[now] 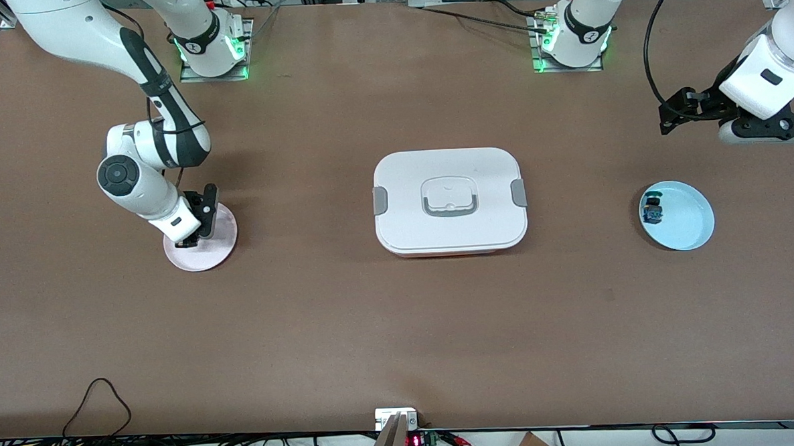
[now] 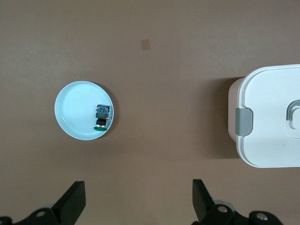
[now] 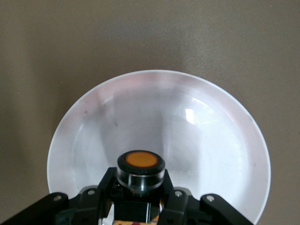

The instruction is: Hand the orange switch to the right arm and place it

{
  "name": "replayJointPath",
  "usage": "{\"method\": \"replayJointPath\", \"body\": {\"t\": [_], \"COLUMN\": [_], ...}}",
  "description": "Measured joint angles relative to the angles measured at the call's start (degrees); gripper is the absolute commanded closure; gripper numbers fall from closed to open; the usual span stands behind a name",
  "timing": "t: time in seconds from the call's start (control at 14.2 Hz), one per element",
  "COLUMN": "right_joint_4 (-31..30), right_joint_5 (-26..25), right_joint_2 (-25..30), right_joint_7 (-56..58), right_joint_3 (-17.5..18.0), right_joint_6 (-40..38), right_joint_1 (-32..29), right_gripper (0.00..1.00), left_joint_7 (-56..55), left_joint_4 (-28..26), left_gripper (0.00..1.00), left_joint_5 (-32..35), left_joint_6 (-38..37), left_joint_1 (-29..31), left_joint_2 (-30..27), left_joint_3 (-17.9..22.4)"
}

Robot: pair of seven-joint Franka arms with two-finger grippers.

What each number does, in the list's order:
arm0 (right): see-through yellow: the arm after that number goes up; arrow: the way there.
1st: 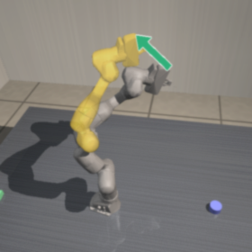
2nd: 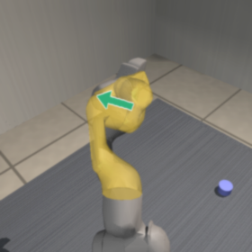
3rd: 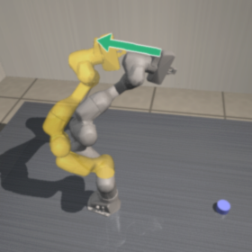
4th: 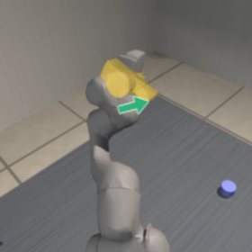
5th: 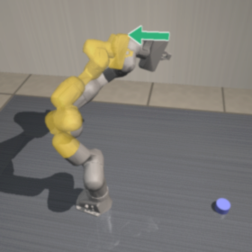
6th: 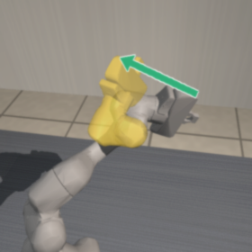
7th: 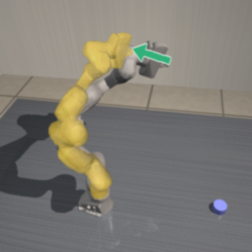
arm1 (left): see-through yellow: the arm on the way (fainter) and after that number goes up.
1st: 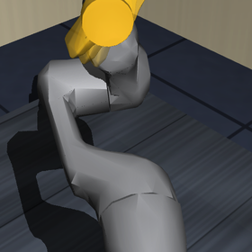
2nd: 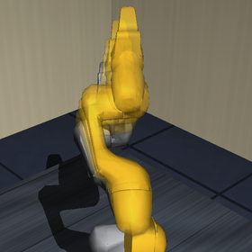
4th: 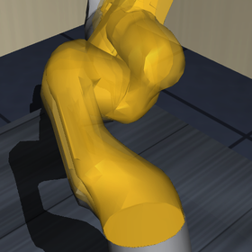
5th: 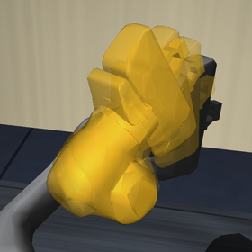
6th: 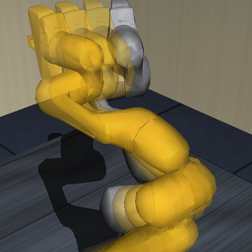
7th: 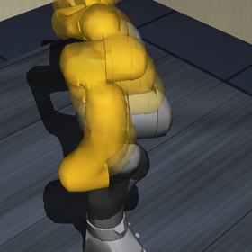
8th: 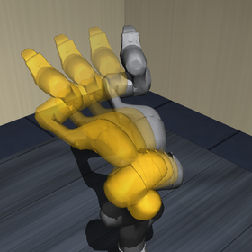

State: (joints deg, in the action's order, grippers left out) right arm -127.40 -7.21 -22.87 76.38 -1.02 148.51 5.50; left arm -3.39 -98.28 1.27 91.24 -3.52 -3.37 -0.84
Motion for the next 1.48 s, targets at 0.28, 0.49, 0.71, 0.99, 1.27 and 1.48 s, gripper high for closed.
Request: {"method": "replayJointPath", "body": {"t": [0.28,0.49,0.71,0.99,1.27,1.48], "right_joint_4": [0.1,0.9,4.6,15.8,25.5,27.0], "right_joint_5": [0.0,0.0,0.3,4.1,9.0,9.5], "right_joint_2": [0.2,1.6,5.2,9.3,10.6,12.5], "right_joint_7": [0.0,0.0,-0.1,-0.4,-5.0,-21.2], "right_joint_3": [0.0,0.0,0.0,0.0,-0.2,-0.2], "right_joint_6": [0.1,-0.2,-6.1,-19.1,-30.3,-36.0], "right_joint_1": [0.0,0.0,0.0,0.0,-0.1,-0.1], "right_gripper": [0.00,0.00,0.00,0.00,0.00,0.00], "left_joint_7": [0.0,0.0,0.0,0.0,0.0,0.0], "left_joint_4": [0.0,0.0,0.0,0.0,0.0,0.0], "left_gripper": [0.00,0.00,0.00,0.00,0.00,0.00], "left_joint_5": [0.0,0.0,0.0,0.0,0.0,0.0], "left_joint_6": [0.0,0.0,-0.1,-0.1,-0.1,-0.1], "left_joint_1": [0.4,0.4,0.4,0.4,0.4,0.4], "left_joint_2": [0.0,0.0,0.0,0.0,0.0,0.0], "left_joint_3": [0.2,0.2,0.2,0.2,0.2,0.2]}}
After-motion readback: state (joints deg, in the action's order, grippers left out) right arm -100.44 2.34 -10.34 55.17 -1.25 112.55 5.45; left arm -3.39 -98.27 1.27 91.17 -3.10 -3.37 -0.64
